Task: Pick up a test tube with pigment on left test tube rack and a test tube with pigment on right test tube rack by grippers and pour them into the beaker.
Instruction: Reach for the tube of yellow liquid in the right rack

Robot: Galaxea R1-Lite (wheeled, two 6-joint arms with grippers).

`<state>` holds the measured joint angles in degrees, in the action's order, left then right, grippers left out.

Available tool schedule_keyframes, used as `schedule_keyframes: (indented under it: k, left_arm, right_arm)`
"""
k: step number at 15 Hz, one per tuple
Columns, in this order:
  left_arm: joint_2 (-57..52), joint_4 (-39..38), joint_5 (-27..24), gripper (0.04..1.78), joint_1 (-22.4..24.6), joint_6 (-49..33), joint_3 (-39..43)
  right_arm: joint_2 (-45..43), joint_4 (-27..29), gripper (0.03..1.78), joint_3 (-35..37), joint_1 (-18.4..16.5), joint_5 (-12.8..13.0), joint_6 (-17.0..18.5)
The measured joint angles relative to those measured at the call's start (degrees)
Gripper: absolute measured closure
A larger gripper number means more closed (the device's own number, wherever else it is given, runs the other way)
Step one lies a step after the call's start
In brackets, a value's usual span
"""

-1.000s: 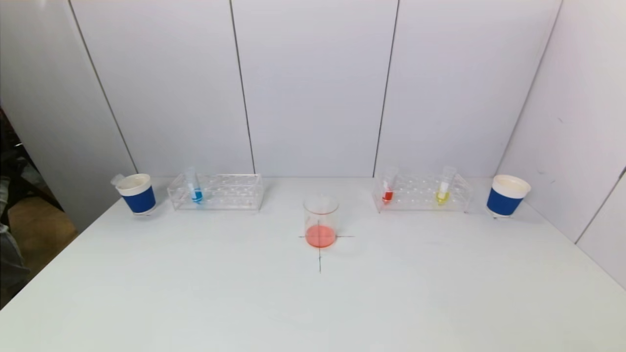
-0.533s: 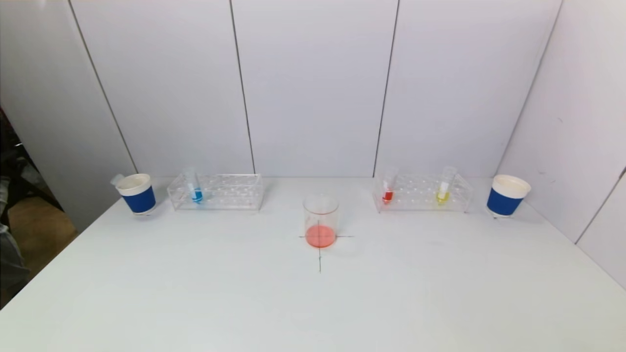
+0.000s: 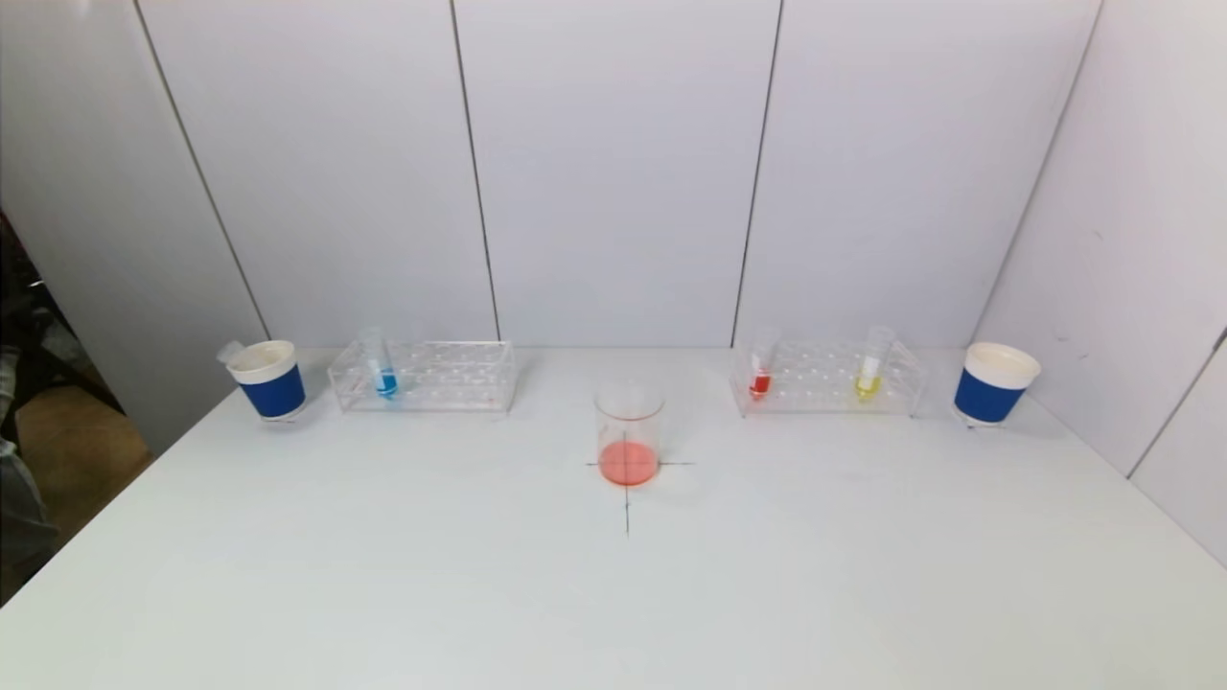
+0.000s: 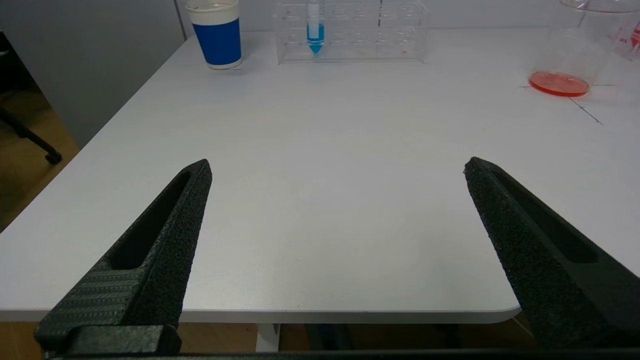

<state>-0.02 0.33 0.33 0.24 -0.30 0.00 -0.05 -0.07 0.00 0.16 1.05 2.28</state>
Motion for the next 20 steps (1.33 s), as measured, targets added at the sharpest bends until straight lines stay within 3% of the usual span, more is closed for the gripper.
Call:
schedule_keyframes:
  k: [6,10,14,20]
  left_arm:
    - [0.00,0.02,-0.02,0.06,0.00,-0.02,0.00]
    - [0.02,0.00,-0.02,0.06,0.00,-0.05,0.00]
    - [0.02,0.02,-0.02,0.06,0.00,0.00,0.00]
    - [0.02,0.00,-0.02,0.06,0.00,-0.02,0.00]
  right_arm:
    - [0.00,-0.02,0.04,0.00,0.02,-0.04,-0.07]
    - [0.05,0.12,0.04,-2.50,0.05,-1.05,-2.57]
    - [5.94,0.48,0.04,-13.64,0.11,-2.73,-3.62]
    - [27.61,0.40,0.04,-35.77,-0.02,-2.69,-4.21]
